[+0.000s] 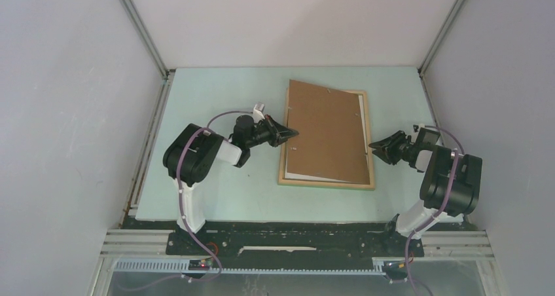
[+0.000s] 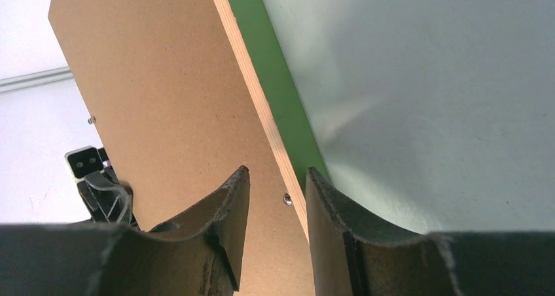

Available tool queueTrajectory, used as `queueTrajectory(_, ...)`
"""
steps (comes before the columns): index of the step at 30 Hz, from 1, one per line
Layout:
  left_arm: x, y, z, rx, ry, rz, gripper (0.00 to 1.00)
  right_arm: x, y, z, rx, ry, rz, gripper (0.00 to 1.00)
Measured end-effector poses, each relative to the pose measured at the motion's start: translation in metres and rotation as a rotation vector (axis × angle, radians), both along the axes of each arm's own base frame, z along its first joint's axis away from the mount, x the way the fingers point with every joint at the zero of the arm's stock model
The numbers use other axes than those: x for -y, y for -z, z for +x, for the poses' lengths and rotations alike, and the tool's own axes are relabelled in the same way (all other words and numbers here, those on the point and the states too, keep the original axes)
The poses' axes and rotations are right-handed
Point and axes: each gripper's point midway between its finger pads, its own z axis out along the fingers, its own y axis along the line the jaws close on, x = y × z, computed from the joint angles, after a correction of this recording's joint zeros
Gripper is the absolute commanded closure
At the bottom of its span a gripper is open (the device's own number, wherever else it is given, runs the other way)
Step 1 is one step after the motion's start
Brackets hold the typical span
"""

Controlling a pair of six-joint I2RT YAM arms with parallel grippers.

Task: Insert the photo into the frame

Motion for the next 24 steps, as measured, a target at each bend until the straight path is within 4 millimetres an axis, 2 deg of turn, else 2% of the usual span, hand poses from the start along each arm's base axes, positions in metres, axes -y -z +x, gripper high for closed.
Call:
queueTrajectory(5,-0.005,0.003,0.001,0.004,0.002,0.02,1.0,-0.002,0.0,-0.001,-0.006,-0.005,-0.026,0.46)
queueTrajectory(9,-0.014,0.002,0.002,0.015,-0.002,0.027,1.0,-0.012,-0.005,-0.006,-0.005,-0.04,-0.081,0.38)
queueTrajectory(13,-0.021,0.005,0.004,0.013,-0.007,0.036,1.0,-0.018,-0.012,-0.012,-0.023,-0.066,-0.167,0.35)
queueTrajectory(17,-0.024,0.005,0.005,0.014,-0.008,0.037,1.0,-0.028,-0.037,-0.014,0.008,-0.083,-0.251,0.35)
queueTrajectory(20,-0.028,0.009,0.004,0.007,-0.014,0.041,1.0,-0.04,-0.055,-0.013,0.051,-0.104,-0.247,0.38)
queueTrajectory(24,-0.033,0.013,0.004,-0.006,-0.023,0.045,1.0,-0.05,-0.052,-0.015,0.017,-0.11,-0.189,0.4)
